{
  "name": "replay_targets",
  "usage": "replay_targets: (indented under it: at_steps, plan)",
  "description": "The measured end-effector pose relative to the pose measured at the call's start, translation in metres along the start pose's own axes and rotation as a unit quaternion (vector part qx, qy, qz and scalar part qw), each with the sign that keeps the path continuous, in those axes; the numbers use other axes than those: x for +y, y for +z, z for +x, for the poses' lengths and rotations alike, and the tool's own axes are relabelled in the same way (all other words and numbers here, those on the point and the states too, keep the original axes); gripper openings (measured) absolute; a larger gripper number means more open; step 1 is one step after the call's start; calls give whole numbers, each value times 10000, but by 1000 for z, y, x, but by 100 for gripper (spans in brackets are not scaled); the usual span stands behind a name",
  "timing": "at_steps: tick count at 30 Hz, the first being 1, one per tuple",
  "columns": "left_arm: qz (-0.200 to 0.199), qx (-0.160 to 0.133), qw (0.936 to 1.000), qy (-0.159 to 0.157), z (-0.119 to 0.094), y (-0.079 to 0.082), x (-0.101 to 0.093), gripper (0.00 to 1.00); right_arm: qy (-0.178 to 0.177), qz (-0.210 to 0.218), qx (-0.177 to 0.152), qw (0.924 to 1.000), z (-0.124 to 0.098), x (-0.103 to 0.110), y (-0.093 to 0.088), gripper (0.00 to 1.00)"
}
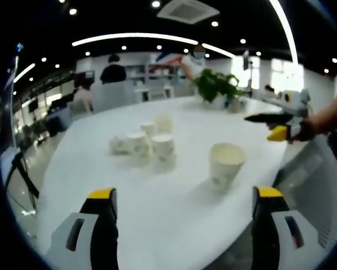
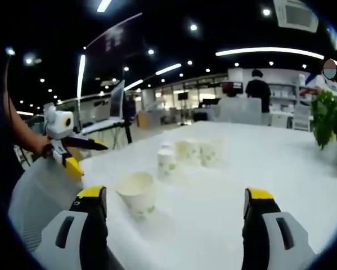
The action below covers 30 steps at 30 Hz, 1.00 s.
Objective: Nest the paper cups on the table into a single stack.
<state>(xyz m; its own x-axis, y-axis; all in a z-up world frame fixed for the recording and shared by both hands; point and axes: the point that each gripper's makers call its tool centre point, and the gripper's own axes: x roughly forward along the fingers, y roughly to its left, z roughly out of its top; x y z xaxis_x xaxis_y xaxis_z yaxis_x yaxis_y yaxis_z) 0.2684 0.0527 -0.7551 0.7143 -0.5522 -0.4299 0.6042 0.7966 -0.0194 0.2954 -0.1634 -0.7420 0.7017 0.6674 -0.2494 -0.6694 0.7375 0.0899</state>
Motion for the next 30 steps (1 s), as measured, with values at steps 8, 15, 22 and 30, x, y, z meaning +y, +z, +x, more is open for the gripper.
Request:
replay_targets:
  at_steps: [8, 15, 22, 30]
  plan:
    - [51, 19, 10000, 3, 1, -1, 0, 99, -24, -123, -38, 9999, 10, -15, 11, 100]
    - [60, 68, 10000, -38, 1, -3, -2, 99, -50, -180, -97, 9998, 18, -29, 21, 100]
    - [65, 105, 9999, -54, 2, -5, -2, 99, 8, -278, -72, 9996, 31, -38, 27, 100]
    - [78, 133, 9999, -48, 2, -6, -2, 99, 46, -308, -44, 9995, 45, -50, 29, 100]
